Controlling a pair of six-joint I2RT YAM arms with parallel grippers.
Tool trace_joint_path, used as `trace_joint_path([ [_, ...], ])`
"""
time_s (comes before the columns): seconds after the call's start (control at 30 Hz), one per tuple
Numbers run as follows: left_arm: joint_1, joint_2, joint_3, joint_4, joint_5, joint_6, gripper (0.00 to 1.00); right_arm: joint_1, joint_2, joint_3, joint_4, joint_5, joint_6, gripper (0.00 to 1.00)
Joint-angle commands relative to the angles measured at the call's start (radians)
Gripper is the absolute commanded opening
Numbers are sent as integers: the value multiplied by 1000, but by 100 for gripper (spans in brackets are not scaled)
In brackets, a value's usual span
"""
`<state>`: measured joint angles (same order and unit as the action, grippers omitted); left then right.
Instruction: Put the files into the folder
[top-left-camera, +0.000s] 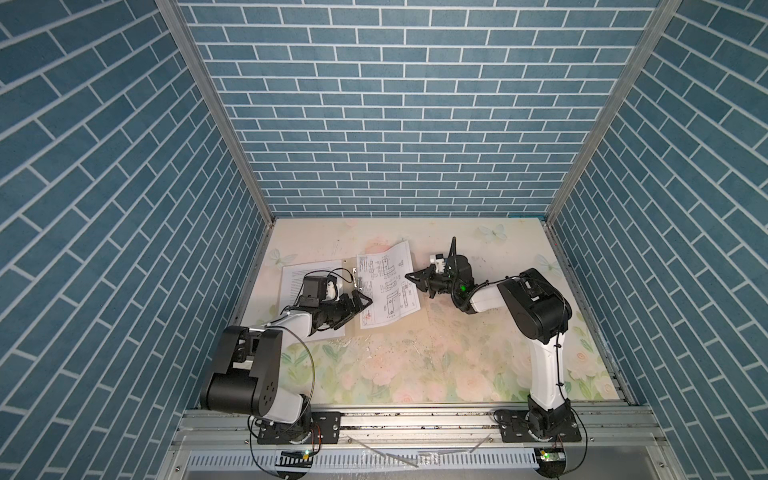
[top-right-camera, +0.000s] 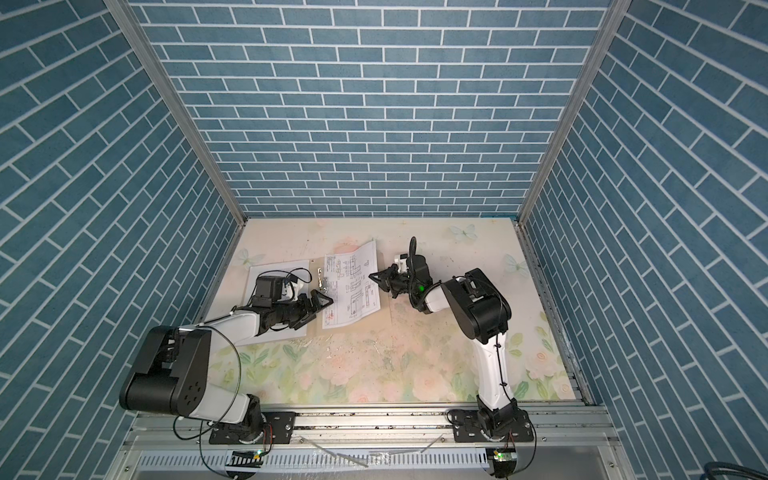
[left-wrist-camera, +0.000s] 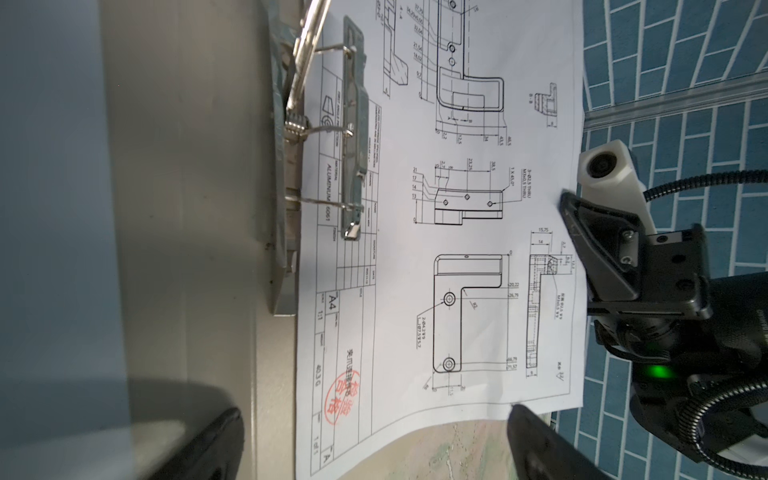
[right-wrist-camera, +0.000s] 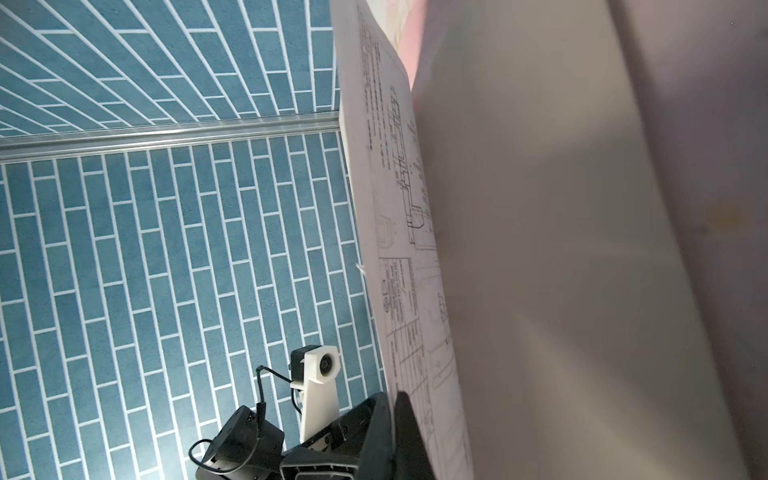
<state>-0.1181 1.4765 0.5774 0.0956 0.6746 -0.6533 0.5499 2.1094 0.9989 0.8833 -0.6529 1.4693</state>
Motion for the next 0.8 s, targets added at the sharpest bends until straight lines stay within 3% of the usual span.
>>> trace_joint_path([
  [0.0, 5, -8, -4, 12, 4, -2, 100, 7, -39, -45, 47, 15, 23, 0],
  [0.47, 5, -12, -9, 7, 1, -3, 100, 11, -27, -66, 66, 38, 43, 0],
  [0.6, 5, -18, -3, -5, -6, 0, 99, 10, -34, -86, 61, 48, 42, 11],
  [0.77, 5, -25, 5, -18, -10, 4, 100, 10, -31, -86, 46, 36, 32, 14],
])
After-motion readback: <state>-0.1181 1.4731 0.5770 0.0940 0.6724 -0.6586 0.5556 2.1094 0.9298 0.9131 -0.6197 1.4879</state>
